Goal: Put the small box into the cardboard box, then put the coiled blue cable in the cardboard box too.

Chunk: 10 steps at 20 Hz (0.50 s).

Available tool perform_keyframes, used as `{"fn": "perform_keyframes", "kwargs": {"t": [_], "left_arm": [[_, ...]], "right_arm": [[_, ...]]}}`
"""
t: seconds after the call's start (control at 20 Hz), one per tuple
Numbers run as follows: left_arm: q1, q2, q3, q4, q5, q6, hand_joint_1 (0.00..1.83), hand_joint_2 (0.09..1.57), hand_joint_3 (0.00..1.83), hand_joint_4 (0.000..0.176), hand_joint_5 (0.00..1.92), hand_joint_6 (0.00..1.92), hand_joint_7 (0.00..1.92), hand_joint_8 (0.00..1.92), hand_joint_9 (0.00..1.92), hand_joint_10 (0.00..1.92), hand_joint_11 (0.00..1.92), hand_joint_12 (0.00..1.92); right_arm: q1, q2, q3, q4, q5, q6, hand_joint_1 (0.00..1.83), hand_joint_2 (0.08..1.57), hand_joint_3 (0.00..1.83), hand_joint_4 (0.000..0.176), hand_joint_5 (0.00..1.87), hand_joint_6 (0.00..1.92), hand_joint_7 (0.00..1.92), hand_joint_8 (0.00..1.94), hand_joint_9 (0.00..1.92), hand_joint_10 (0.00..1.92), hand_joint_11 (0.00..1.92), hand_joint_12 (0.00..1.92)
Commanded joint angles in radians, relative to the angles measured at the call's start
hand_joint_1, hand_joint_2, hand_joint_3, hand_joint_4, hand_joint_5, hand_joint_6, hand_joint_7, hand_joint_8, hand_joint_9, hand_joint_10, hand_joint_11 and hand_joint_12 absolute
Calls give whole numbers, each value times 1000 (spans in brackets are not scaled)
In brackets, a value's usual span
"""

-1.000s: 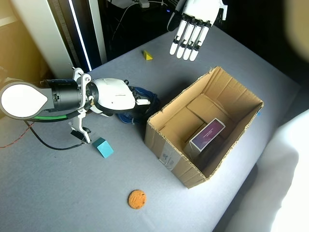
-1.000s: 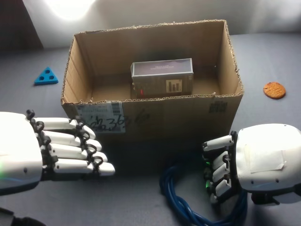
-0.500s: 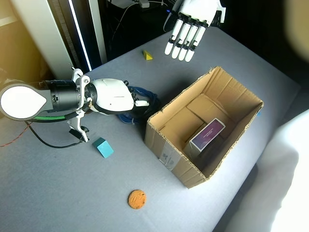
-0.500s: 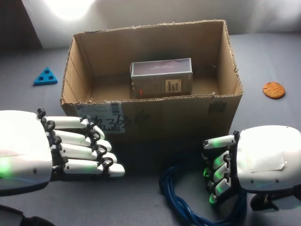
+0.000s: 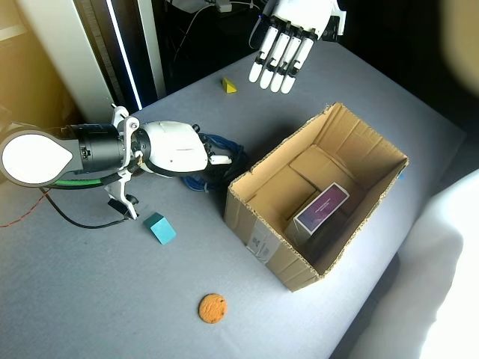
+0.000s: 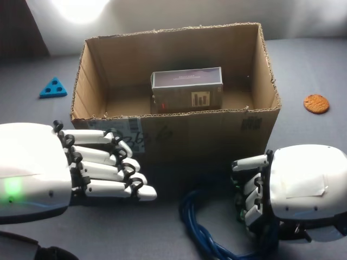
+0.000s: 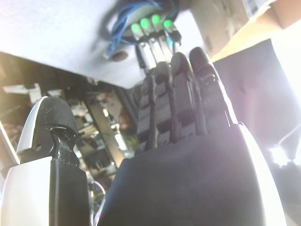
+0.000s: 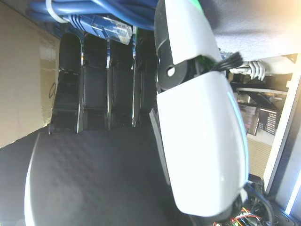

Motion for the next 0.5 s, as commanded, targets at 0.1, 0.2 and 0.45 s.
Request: {"fn": "perform_keyframes", "kwargs": {"t": [0.1, 0.2, 0.45], "left_arm": [[-37, 5, 5, -4, -56, -32, 474, 1219, 2, 0, 223, 0, 307, 2, 274, 1, 0, 608], [-42, 5, 9, 10, -55, -46, 505, 1212, 0, 0, 251, 6, 327, 5, 294, 6, 0, 650], [-41, 5, 15, 14, -55, -46, 457, 1225, 1, 0, 286, 13, 369, 13, 343, 17, 0, 714]], "right_arm": [[-2, 8, -3, 16, 51, 1, 1370, 1098, 3, 0, 1054, 878, 966, 1024, 888, 1061, 651, 1124], [-4, 8, -3, 16, 69, 1, 1377, 1093, 0, 0, 1048, 912, 985, 969, 909, 1067, 671, 1114], [-6, 19, -3, -88, 205, 86, 1382, 1081, 0, 0, 1036, 921, 1045, 929, 943, 984, 722, 1021]]}}
